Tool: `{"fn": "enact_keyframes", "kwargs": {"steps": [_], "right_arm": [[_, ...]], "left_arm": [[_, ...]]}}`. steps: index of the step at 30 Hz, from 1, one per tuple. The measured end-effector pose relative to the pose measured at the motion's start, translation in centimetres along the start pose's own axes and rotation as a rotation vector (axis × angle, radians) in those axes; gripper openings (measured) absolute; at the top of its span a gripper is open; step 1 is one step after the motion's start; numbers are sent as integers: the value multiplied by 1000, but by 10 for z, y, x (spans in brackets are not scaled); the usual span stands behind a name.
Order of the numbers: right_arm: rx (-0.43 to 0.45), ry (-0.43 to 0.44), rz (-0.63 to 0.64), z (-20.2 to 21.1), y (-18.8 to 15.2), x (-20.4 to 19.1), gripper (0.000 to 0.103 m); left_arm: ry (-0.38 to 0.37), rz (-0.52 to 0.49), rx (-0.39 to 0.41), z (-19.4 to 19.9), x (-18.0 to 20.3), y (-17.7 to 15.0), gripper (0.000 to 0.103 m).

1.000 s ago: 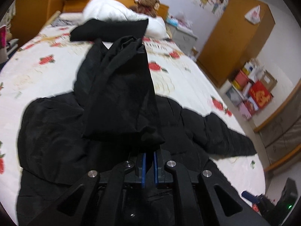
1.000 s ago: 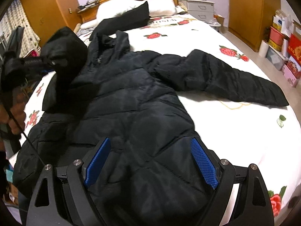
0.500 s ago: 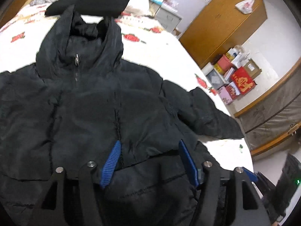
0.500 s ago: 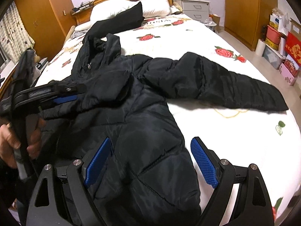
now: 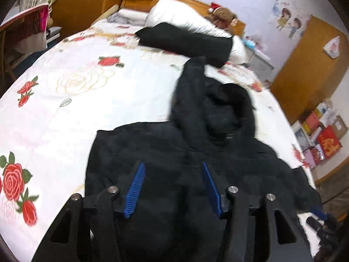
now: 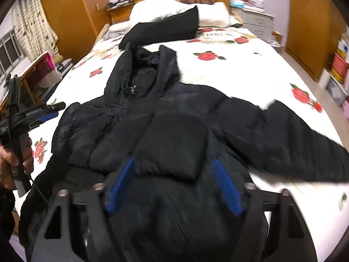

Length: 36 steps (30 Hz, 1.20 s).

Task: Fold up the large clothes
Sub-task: 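Carry the held sleeve across the jacket body with the left tool, then open the left tool and lay the sleeve flat on the jacket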

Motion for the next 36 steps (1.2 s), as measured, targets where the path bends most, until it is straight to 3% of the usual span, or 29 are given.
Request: {"fn": "enact_keyframes", "kwargs": {"steps": [1,4,6,8,14,16,21,26,31,36], "right_arm": [[-3,0,11,-11,6,-5,57],[-54,-31,25,-52,12,-6,54],[-126,-83,21,-83,1,4,53],[-175,-70,-10,-104,-15,17,53],[-163,-74,-7,-106,-22,19,52],[-176,-70,-31,-96,-18,22,52],[-102,-68,-40,-52,-16,29,52],[-209,-55,-74,-76,-37,40,52],[-149,-43,-64,-32,-30,33,52],[-72,-24,-84,30,-44,38,54]], "left_arm": [[17,2,-24,-13,-6,-3,51],[31,-1,-82,-48,-15,-19,49],[46,-27,-97,-61,-15,-34,49],[52,-45,-78,-62,-11,-41,50],[70,-72,-86,-63,-8,-40,50],[73,-73,-98,-57,-6,-30,49],[52,-71,-22,-8,-6,-34,49],[80,-39,-158,-29,-18,-64,49],[48,-28,-98,12,-2,-61,48],[26,-69,-25,70,27,-75,48]]}}
Point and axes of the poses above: each gripper's, at about its wrist camera, not at the fingertips, and z roughly against the way its jaws point, x to its right, y to its top, the point moved 6 cm from there along -z, roughly the way its jaws point, and after that the axes turned 7 degrees about -z, right-handed, at the moved point
